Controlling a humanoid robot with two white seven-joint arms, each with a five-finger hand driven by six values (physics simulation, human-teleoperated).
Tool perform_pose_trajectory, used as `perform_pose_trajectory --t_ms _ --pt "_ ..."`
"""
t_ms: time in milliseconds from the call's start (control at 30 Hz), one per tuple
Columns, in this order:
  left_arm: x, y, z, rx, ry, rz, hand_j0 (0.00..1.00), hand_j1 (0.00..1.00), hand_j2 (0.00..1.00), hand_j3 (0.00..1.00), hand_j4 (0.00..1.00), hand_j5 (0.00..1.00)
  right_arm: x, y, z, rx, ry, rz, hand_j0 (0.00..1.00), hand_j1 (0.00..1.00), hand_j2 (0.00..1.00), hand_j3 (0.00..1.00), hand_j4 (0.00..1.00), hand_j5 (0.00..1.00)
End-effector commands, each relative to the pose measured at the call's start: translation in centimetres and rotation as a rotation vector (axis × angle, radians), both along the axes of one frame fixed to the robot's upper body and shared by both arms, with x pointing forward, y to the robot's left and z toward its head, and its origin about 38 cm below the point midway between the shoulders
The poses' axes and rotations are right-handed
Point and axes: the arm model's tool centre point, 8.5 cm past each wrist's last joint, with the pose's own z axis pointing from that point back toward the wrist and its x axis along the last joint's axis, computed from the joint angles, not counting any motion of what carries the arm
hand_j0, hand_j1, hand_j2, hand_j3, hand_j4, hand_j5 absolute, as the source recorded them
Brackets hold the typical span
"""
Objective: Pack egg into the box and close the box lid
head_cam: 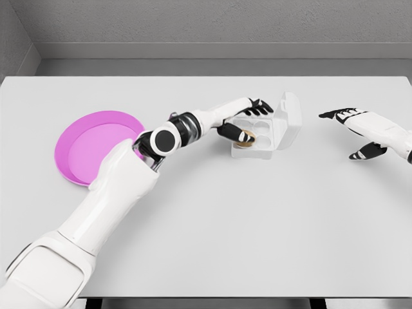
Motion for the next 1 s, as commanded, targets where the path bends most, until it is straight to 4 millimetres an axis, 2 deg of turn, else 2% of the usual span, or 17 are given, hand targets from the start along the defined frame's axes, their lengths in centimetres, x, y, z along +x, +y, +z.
perform_pose_trajectory --t_ms 0,67,133,233,333,400,567,667,700,800,867,967 --pt "-0.2 -0.3 1.3 -0.023 -0.03 -0.012 0.79 0.79 0.79 0.79 0.79 0.79 0.0 -0.1 0.1 0.004 -0.001 -0.003 1.0 1.0 1.0 1.0 1.0 1.0" --pt "-0.3 0.1 3.0 -0.054 -0.07 -0.011 0.8 0.8 0.8 0.8 0.8 0.8 0.0 -0.1 0.0 0.003 0.001 -0.004 1.0 1.0 1.0 1.0 1.0 1.0" --pt "-0.1 1.0 3.8 -0.068 -0.09 0.003 0.81 0.81 0.81 0.81 0.81 0.81 -0.3 -0.2 -0.3 0.002 0.009 -0.006 1.0 1.0 1.0 1.0 1.0 1.0" --pt "0.6 4.6 6.0 -0.093 -0.145 0.061 0.85 0.85 0.85 0.85 0.85 0.85 -0.4 -0.6 -0.1 -0.006 0.007 -0.009 1.0 1.0 1.0 1.0 1.0 1.0" --pt "0.5 8.1 7.2 -0.087 -0.195 0.106 1.0 1.0 1.0 1.0 1.0 1.0 -0.5 -0.7 -0.3 -0.007 0.012 -0.012 1.0 1.0 1.0 1.0 1.0 1.0" --pt "-0.3 11.1 8.6 -0.093 -0.249 0.142 1.0 1.0 1.0 1.0 1.0 1.0 -0.5 -0.7 -0.3 -0.007 0.012 -0.012 1.0 1.0 1.0 1.0 1.0 1.0" --pt "-4.4 17.9 11.7 -0.151 -0.368 0.22 1.0 1.0 1.0 1.0 1.0 1.0 -0.4 -0.2 0.2 0.003 -0.004 0.004 1.0 1.0 1.0 1.0 1.0 1.0" --pt "-6.3 22.5 13.1 -0.133 -0.438 0.166 1.0 1.0 1.0 1.0 1.0 1.0 -0.2 0.1 0.2 0.012 -0.007 0.009 1.0 1.0 1.0 1.0 1.0 1.0" --pt "-7.0 23.9 13.0 -0.135 -0.448 0.153 1.0 1.0 1.0 1.0 1.0 1.0 -0.2 0.4 0.3 0.014 -0.008 0.016 1.0 1.0 1.0 1.0 1.0 1.0" --pt "-9.3 26.7 11.8 -0.091 -0.525 0.045 1.0 1.0 1.0 1.0 1.0 1.0 -0.2 0.7 0.4 0.017 -0.014 0.025 1.0 1.0 1.0 1.0 1.0 1.0" --pt "-11.0 28.9 10.1 -0.041 -0.565 -0.037 1.0 1.0 1.0 1.0 1.0 1.0 -0.2 1.5 0.7 0.024 -0.025 0.049 1.0 1.0 1.0 1.0 1.0 1.0" --pt "-10.1 33.3 7.6 0.001 -0.493 0.061 1.0 1.0 1.0 1.0 1.0 1.0 -0.3 2.0 0.8 0.027 -0.027 0.063 1.0 1.0 1.0 1.0 1.0 1.0"
